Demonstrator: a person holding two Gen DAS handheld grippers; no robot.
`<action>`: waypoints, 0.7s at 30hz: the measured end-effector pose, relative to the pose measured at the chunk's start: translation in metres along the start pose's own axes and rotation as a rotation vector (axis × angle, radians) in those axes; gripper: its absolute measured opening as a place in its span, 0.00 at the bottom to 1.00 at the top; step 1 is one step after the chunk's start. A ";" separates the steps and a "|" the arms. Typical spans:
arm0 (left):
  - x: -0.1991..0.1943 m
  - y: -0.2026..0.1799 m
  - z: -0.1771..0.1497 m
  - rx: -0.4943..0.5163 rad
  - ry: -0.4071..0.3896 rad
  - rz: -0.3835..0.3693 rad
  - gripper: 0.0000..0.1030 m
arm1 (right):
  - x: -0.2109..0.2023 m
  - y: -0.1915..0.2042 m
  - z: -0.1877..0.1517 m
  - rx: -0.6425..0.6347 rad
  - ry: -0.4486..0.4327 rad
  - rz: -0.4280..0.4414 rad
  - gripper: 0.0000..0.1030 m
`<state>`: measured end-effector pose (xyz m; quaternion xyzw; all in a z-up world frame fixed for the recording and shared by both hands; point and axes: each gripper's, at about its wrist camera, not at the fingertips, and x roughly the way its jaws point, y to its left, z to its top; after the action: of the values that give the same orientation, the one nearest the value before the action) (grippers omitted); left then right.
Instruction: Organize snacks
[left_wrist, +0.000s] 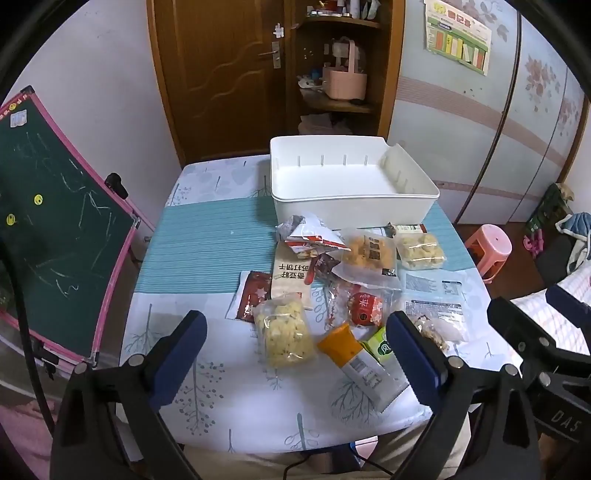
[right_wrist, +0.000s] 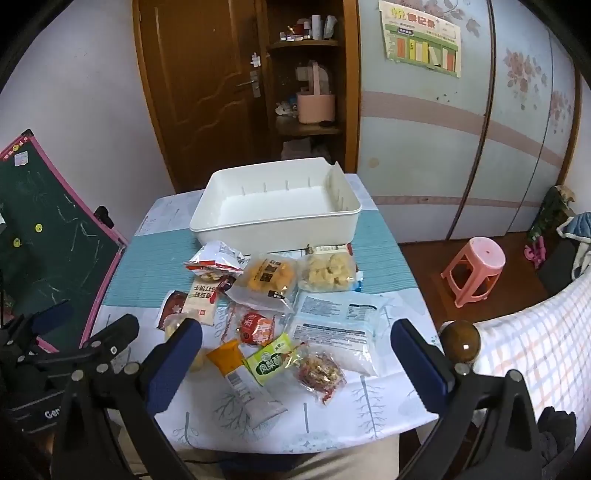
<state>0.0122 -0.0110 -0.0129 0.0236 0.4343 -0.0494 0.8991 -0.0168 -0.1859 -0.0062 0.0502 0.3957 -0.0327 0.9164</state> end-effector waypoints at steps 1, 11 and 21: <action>0.001 0.000 0.001 -0.002 0.001 0.000 0.94 | 0.001 0.005 -0.001 -0.003 0.001 -0.003 0.99; 0.013 0.002 0.001 -0.014 0.027 -0.007 0.94 | 0.010 0.007 -0.003 0.000 0.030 0.032 0.96; 0.016 0.005 0.001 -0.016 0.036 -0.012 0.94 | 0.015 0.007 -0.004 0.007 0.045 0.042 0.95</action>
<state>0.0232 -0.0071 -0.0244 0.0145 0.4511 -0.0509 0.8909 -0.0089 -0.1790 -0.0192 0.0626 0.4148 -0.0137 0.9077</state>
